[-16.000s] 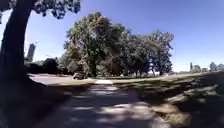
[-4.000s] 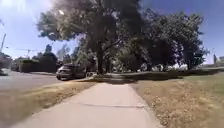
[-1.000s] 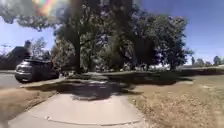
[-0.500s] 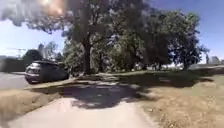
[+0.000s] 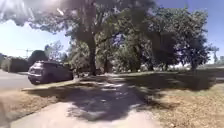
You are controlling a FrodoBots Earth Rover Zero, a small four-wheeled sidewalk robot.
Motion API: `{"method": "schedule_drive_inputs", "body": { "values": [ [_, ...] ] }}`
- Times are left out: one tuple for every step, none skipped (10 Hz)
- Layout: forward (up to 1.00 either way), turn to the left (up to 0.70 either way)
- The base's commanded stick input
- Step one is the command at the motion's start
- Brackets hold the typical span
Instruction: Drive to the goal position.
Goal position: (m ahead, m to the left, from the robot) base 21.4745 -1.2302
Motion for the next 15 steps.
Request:
{"method": "schedule_drive_inputs", "body": {
  "values": [
    [0.85, 0.00],
    [0.85, 0.00],
    [0.85, 0.00],
    [0.85, 0.00],
    [0.85, 0.00],
    [0.85, 0.00],
    [0.85, 0.00],
    [0.85, 0.00],
    [0.85, 0.00],
    [0.85, 0.00],
    [0.85, 0.00],
    [0.85, 0.00],
    [0.85, 0.00],
    [0.85, 0.00],
    [0.85, 0.00]
  ]
}}
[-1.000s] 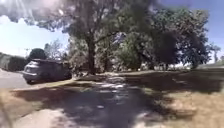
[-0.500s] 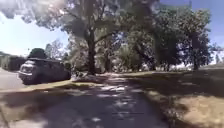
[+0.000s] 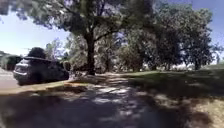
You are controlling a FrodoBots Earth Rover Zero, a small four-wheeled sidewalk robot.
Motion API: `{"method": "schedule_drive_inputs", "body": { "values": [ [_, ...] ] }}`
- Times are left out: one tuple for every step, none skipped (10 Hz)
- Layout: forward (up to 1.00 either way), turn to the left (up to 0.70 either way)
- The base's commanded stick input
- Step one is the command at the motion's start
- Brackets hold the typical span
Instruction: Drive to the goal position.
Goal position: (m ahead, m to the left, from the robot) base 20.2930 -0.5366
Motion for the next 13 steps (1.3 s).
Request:
{"method": "schedule_drive_inputs", "body": {
  "values": [
    [0.85, 0.00],
    [0.85, 0.00],
    [0.85, 0.00],
    [0.85, 0.00],
    [0.85, 0.00],
    [0.85, 0.00],
    [0.85, 0.00],
    [0.85, 0.00],
    [0.85, 0.00],
    [0.85, 0.00],
    [0.85, 0.00],
    [0.85, 0.00],
    [0.85, -0.02]
  ]
}}
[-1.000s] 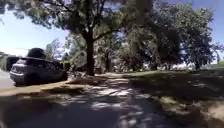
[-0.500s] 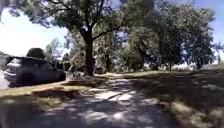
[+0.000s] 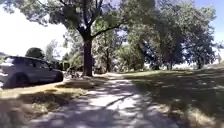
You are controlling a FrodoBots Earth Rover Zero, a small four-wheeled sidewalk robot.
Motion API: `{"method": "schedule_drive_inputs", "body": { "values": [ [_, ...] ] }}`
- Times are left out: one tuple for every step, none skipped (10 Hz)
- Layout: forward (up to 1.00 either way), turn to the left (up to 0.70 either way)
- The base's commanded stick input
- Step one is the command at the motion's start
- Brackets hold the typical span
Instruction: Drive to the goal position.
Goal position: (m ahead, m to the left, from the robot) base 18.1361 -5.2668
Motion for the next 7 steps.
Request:
{"method": "schedule_drive_inputs", "body": {
  "values": [
    [0.85, -0.03],
    [0.85, -0.03],
    [0.85, -0.03],
    [0.85, -0.02],
    [0.85, 0.00],
    [0.85, 0.00],
    [0.85, 0.00]
  ]
}}
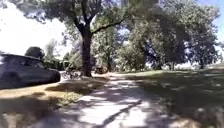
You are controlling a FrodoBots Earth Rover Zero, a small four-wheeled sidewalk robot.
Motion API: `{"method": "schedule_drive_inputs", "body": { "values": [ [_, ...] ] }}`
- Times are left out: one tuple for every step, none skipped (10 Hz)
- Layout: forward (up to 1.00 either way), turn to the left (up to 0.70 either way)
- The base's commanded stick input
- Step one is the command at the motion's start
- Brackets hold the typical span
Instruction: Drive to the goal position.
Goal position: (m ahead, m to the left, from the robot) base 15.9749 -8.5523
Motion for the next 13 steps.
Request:
{"method": "schedule_drive_inputs", "body": {
  "values": [
    [0.85, 0.00],
    [0.85, 0.00],
    [0.85, 0.00],
    [0.85, 0.00],
    [0.85, 0.00],
    [0.85, 0.00],
    [0.85, 0.00],
    [0.85, -0.02],
    [0.85, -0.34],
    [0.85, -0.34],
    [0.85, -0.34],
    [0.85, -0.34],
    [0.85, -0.34]
  ]
}}
